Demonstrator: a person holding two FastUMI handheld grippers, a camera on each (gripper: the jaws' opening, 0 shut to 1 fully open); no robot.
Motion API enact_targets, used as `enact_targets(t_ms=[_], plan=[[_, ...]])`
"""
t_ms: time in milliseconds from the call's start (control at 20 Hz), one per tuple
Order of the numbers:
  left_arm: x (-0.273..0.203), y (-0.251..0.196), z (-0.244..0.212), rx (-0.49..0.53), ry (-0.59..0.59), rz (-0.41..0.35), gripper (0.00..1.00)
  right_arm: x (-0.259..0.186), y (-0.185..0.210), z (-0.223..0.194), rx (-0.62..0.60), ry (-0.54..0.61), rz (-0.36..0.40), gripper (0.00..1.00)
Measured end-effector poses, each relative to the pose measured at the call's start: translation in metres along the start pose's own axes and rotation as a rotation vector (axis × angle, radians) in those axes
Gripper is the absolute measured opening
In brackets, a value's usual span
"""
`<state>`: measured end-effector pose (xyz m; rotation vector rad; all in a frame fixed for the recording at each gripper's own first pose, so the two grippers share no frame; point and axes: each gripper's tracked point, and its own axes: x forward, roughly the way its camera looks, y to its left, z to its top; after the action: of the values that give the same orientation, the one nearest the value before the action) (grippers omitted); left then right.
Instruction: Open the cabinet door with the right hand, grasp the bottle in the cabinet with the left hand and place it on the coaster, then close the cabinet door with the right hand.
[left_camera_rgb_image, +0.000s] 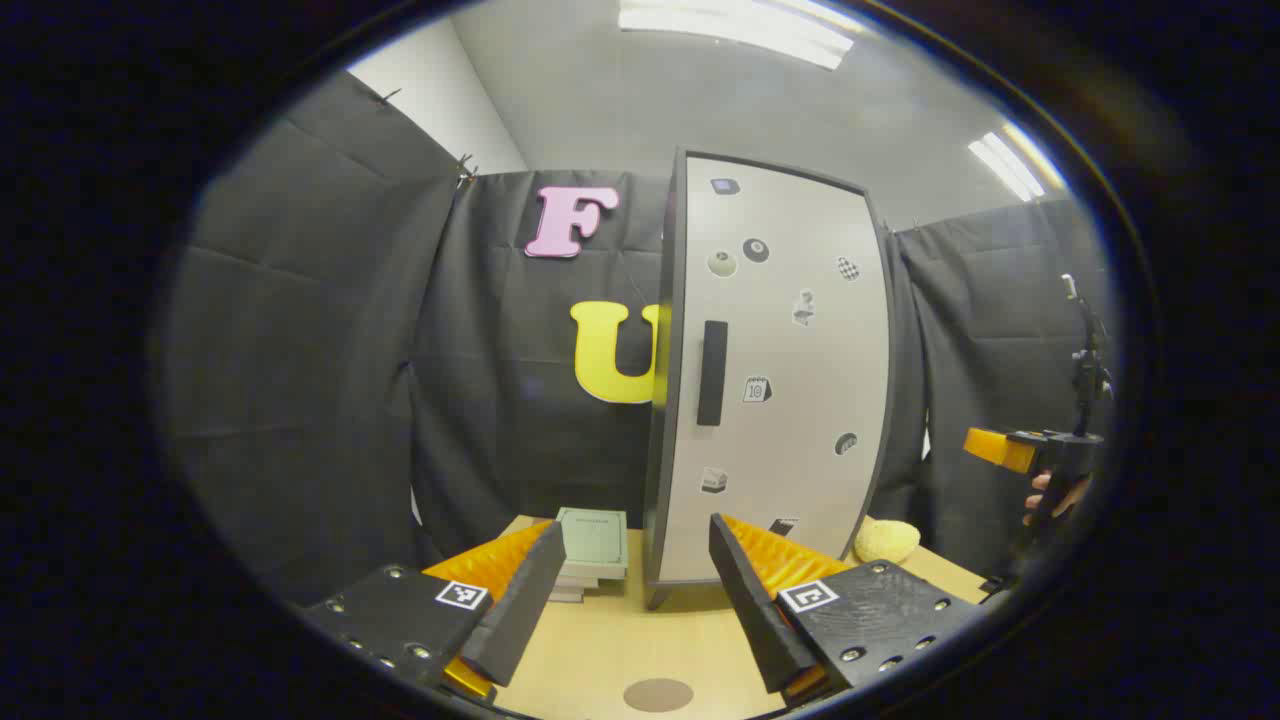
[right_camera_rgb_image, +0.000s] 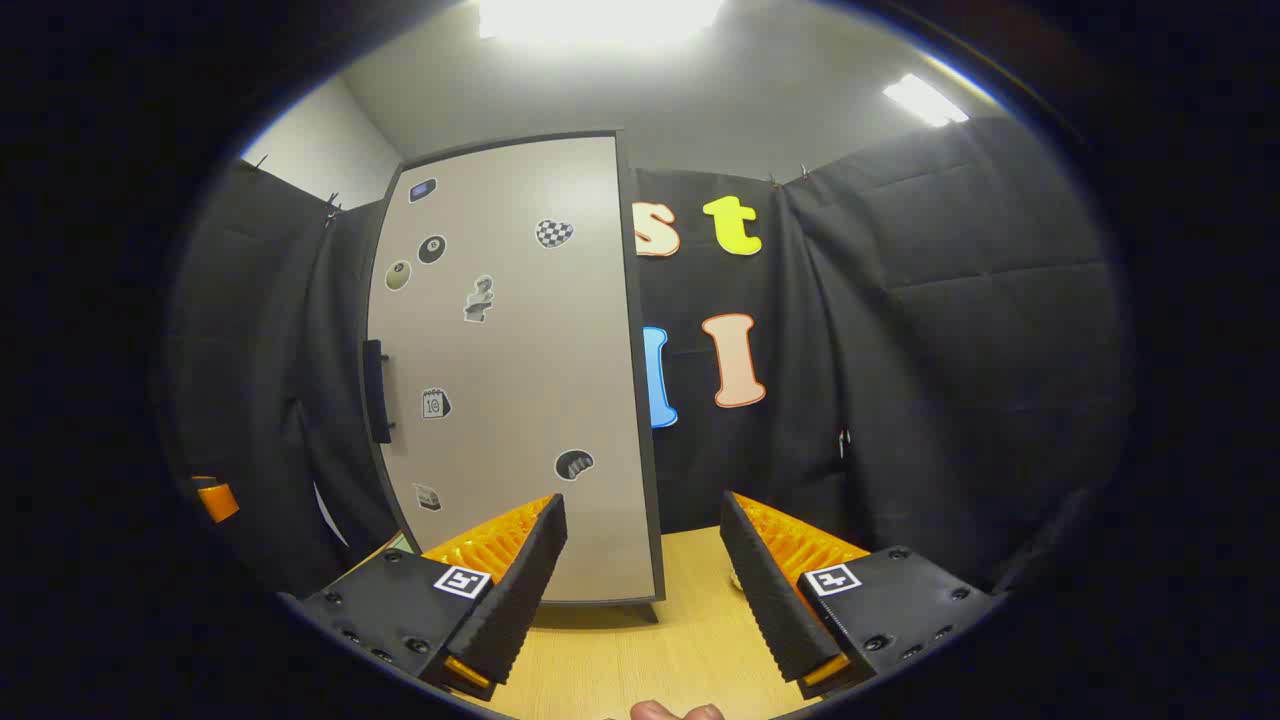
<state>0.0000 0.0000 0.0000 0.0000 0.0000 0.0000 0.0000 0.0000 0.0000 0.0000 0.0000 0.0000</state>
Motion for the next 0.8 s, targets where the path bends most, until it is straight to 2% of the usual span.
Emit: enact_targets(t_ms=[100,150,200,400,750,800], plan=[[0.001,-0.004,-0.003,-0.005,0.014,-0.006,0.89,-0.001,0.0,-0.004,0.001,0.023,-0.002,0.98],[0.002,-0.006,-0.002,-0.001,0.018,-0.009,0.85,-0.001,0.001,-0.004,0.001,0.032,0.001,0.98],[0.001,-0.007,0.0,0.01,0.013,-0.014,0.9,-0.002,0.003,-0.004,-0.001,0.033,0.002,0.98],[-0.003,-0.008,-0.008,0.05,0.018,-0.033,0.85,-0.003,0.013,-0.007,-0.01,0.04,0.012,0.98],[-0.014,-0.003,-0.028,0.027,0.054,-0.024,0.86,-0.005,0.033,-0.012,-0.024,0.059,0.042,0.98],[-0.014,-0.002,-0.029,0.022,0.056,-0.019,0.89,-0.006,0.035,-0.012,-0.023,0.058,0.047,0.98]])
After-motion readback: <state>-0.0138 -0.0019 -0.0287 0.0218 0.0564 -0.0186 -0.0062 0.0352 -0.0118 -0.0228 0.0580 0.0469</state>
